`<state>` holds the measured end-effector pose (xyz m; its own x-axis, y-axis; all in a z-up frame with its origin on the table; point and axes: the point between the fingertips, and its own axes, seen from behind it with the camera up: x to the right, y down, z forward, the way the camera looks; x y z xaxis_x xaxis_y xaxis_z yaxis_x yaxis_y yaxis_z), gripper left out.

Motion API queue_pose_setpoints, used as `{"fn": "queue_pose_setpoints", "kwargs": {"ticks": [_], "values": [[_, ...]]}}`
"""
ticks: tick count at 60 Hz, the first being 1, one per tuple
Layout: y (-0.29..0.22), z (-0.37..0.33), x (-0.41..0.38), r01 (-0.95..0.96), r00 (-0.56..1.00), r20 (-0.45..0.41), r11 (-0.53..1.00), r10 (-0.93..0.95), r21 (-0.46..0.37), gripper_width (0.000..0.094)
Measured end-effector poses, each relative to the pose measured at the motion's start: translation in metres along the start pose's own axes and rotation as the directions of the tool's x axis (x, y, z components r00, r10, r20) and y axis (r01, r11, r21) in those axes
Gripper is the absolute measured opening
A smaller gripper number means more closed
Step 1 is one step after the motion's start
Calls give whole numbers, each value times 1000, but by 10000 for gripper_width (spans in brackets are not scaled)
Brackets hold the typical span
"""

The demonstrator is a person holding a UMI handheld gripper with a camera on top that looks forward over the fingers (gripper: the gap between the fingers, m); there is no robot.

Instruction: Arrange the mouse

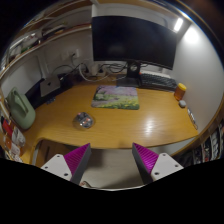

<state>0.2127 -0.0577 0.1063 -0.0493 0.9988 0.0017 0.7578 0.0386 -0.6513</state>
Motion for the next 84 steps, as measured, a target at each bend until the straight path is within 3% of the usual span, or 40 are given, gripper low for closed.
{"fn": "queue_pose_setpoints", "kwargs": {"ticks": [15, 28, 41, 84], "values": [[4, 28, -69, 43, 998, 53, 999, -43, 1, 862], [-7, 60, -107, 30, 997, 64, 998, -34, 59, 863], [-24, 108, -107, 48, 999, 17, 984, -51, 174, 864], [-80, 226, -96, 8, 1000, -25, 980, -3, 197, 862]]}}
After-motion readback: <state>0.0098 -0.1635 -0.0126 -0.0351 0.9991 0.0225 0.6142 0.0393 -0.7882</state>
